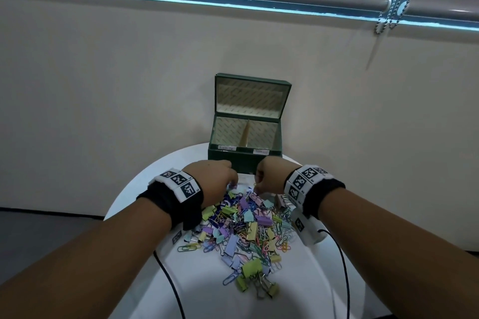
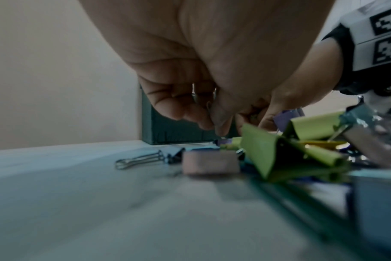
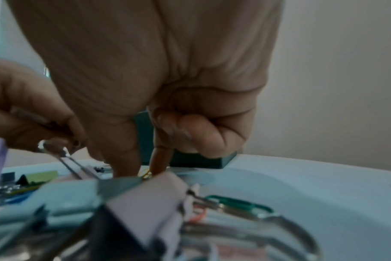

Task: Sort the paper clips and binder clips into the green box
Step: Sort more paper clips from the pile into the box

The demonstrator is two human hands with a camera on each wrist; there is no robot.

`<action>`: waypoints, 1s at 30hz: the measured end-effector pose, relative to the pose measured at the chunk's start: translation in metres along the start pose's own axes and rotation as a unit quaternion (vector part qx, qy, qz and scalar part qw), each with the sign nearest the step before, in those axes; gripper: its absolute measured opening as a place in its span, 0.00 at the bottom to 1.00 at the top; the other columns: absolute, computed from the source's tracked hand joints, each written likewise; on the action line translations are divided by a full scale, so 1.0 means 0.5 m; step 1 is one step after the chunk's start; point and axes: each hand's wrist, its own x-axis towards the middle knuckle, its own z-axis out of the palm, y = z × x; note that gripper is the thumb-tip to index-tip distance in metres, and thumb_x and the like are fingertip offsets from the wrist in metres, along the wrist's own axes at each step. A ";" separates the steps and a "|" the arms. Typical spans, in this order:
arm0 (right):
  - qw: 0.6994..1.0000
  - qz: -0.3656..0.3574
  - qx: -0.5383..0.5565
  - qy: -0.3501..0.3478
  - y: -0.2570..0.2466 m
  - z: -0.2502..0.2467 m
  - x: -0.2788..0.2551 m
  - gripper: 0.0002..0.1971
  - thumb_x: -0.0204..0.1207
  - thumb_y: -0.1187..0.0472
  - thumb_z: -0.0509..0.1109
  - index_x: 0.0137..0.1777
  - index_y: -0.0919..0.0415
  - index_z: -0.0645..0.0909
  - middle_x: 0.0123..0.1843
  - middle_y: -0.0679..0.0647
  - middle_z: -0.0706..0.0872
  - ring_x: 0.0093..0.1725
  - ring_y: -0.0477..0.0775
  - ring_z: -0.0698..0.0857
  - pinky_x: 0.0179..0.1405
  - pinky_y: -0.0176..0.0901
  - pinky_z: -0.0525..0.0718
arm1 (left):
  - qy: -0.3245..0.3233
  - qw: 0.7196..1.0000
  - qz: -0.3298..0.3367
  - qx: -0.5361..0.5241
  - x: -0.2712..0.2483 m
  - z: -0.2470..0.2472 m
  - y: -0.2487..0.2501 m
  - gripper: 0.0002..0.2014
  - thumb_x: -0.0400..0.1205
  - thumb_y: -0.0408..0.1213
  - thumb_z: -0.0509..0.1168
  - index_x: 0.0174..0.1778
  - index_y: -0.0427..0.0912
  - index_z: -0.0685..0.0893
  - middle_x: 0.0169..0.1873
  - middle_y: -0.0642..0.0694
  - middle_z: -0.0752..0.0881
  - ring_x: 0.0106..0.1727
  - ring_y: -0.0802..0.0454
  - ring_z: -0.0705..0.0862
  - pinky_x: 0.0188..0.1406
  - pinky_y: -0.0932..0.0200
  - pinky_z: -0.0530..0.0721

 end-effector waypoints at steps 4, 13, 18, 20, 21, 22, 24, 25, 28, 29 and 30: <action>0.998 -0.003 -0.035 -0.051 -0.011 0.006 0.002 0.06 0.73 0.61 0.71 0.38 0.63 0.84 0.37 0.60 0.85 0.34 0.55 0.77 0.36 0.46 0.84 | -0.008 0.999 0.013 -0.029 0.001 0.002 -0.002 0.19 0.78 0.27 0.64 0.60 0.54 0.84 0.54 0.53 0.78 0.56 0.49 0.80 0.52 0.56 0.78; 0.683 0.020 0.727 -0.070 0.089 -0.051 -0.079 0.06 0.68 0.69 0.63 0.40 0.59 0.71 0.33 0.55 0.75 0.28 0.50 0.73 0.21 0.36 0.71 | 0.007 0.998 0.029 -0.057 -0.010 0.001 0.010 0.12 0.86 0.52 0.58 0.60 0.63 0.85 0.46 0.55 0.74 0.47 0.54 0.77 0.44 0.59 0.74; 0.758 0.035 0.651 0.000 0.125 -0.050 -0.099 0.07 0.79 0.67 0.61 0.41 0.59 0.76 0.31 0.53 0.71 0.24 0.48 0.67 0.18 0.35 0.64 | 0.019 0.999 -0.026 -0.032 -0.008 0.001 0.000 0.10 0.85 0.48 0.61 0.58 0.61 0.86 0.48 0.54 0.74 0.48 0.54 0.77 0.47 0.58 0.76; 0.943 0.039 0.329 0.034 0.122 -0.042 -0.099 0.06 0.80 0.63 0.69 0.41 0.58 0.81 0.30 0.48 0.77 0.26 0.46 0.71 0.23 0.35 0.69 | 0.042 0.997 -0.033 -0.048 -0.010 0.000 -0.001 0.11 0.85 0.47 0.60 0.59 0.59 0.85 0.49 0.54 0.76 0.51 0.52 0.79 0.51 0.56 0.79; 0.984 0.026 0.169 0.038 0.119 -0.032 -0.096 0.05 0.79 0.60 0.72 0.41 0.56 0.84 0.32 0.44 0.80 0.28 0.44 0.74 0.26 0.34 0.71 | 0.055 0.996 -0.031 -0.063 -0.012 -0.003 0.001 0.10 0.86 0.46 0.59 0.59 0.59 0.83 0.50 0.54 0.77 0.50 0.52 0.80 0.51 0.56 0.79; 0.997 0.019 0.070 0.029 0.115 -0.022 -0.095 0.03 0.78 0.58 0.73 0.42 0.54 0.86 0.35 0.42 0.81 0.32 0.42 0.77 0.29 0.33 0.72 | 0.069 0.994 -0.030 -0.082 -0.016 -0.006 0.005 0.10 0.86 0.45 0.58 0.59 0.59 0.80 0.50 0.55 0.79 0.49 0.53 0.80 0.49 0.56 0.79; 0.999 0.033 0.010 0.012 0.108 -0.007 -0.096 0.02 0.76 0.57 0.73 0.44 0.52 0.87 0.39 0.43 0.84 0.38 0.45 0.81 0.30 0.34 0.73 | 0.083 0.988 -0.030 -0.125 -0.024 -0.017 0.010 0.07 0.85 0.42 0.57 0.56 0.57 0.75 0.44 0.54 0.82 0.41 0.53 0.81 0.41 0.55 0.79; 0.999 0.040 0.004 0.009 0.106 -0.002 -0.095 0.03 0.75 0.58 0.73 0.44 0.52 0.88 0.41 0.45 0.86 0.40 0.48 0.83 0.30 0.34 0.74 | 0.080 0.985 -0.029 -0.151 -0.028 -0.023 0.011 0.05 0.84 0.41 0.56 0.53 0.56 0.72 0.38 0.53 0.82 0.36 0.52 0.79 0.37 0.54 0.78; 0.998 0.058 0.015 -0.023 0.097 -0.002 -0.093 0.04 0.71 0.61 0.73 0.43 0.57 0.89 0.42 0.49 0.90 0.41 0.51 0.84 0.31 0.35 0.78 | 0.094 0.965 -0.015 -0.245 -0.031 -0.052 0.013 0.07 0.84 0.33 0.52 0.46 0.47 0.73 0.31 0.48 0.77 0.31 0.50 0.71 0.34 0.51 0.73; 0.997 0.064 0.019 -0.040 0.093 -0.004 -0.094 0.05 0.69 0.61 0.74 0.43 0.59 0.89 0.42 0.51 0.90 0.39 0.51 0.83 0.30 0.35 0.78 | 0.111 0.957 -0.018 -0.266 -0.025 -0.063 0.012 0.09 0.84 0.31 0.51 0.45 0.44 0.74 0.32 0.47 0.77 0.33 0.50 0.71 0.36 0.52 0.73; 0.996 0.066 0.022 -0.052 0.092 -0.003 -0.095 0.06 0.66 0.61 0.75 0.42 0.60 0.89 0.41 0.52 0.91 0.36 0.51 0.82 0.30 0.35 0.79 | 0.123 0.952 -0.024 -0.279 -0.015 -0.076 0.012 0.10 0.85 0.29 0.50 0.45 0.43 0.76 0.34 0.47 0.78 0.35 0.50 0.73 0.38 0.53 0.74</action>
